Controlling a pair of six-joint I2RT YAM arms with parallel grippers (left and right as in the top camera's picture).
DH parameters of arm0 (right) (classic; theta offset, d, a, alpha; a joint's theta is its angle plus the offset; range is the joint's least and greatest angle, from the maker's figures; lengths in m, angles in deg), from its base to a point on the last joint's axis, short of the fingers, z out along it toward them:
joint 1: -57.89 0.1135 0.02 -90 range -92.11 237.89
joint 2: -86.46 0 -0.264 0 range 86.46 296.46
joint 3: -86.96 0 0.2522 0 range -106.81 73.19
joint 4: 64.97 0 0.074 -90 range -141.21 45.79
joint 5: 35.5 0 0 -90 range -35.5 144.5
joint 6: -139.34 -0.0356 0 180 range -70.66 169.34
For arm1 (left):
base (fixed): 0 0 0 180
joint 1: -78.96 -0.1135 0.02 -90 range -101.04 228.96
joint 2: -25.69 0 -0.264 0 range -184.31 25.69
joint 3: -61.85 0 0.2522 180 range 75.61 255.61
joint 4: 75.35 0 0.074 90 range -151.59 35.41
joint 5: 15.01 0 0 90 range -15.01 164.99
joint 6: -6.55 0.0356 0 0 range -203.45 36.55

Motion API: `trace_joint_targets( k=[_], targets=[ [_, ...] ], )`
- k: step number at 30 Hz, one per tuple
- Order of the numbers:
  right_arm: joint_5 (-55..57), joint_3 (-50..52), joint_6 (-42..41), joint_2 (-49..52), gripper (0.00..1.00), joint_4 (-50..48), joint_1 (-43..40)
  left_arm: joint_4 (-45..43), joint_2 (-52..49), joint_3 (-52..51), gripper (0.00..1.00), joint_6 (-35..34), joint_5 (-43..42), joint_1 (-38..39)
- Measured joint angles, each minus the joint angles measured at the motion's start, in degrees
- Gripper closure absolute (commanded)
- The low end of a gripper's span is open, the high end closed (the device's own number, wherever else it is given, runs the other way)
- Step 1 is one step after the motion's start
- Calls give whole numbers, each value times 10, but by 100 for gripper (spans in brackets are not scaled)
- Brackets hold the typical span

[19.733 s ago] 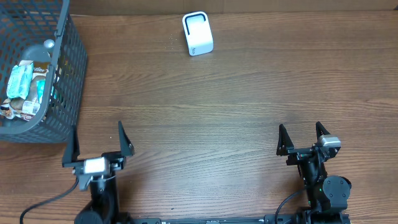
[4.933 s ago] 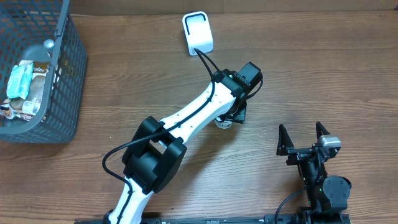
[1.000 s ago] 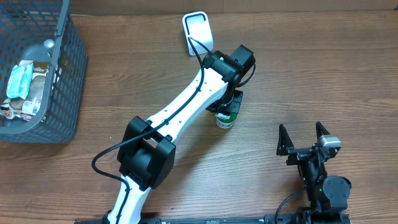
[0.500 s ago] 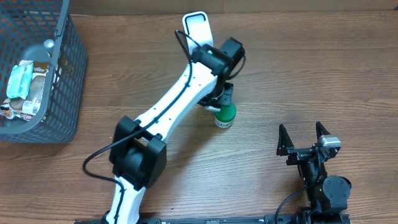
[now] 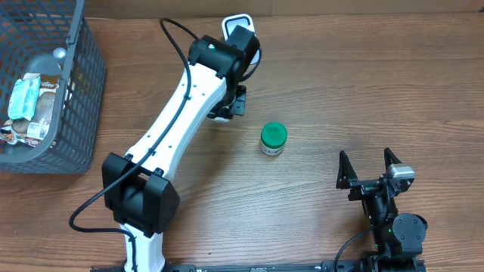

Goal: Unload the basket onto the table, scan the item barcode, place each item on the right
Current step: 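Lower the jar onto the table and release it, then move the left gripper down and grasp the green-white snack packet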

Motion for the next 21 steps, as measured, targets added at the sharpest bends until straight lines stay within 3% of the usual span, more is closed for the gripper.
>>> trace_joint_targets(
  k=[9, 21],
  targets=[
    [0, 0, 0, 0, 0, 0, 0, 0, 0, -13, 84, 0, 14, -25],
    [0, 0, 0, 0, 0, 0, 0, -80, 0, -145, 84, -3, 17, -28]
  ],
)
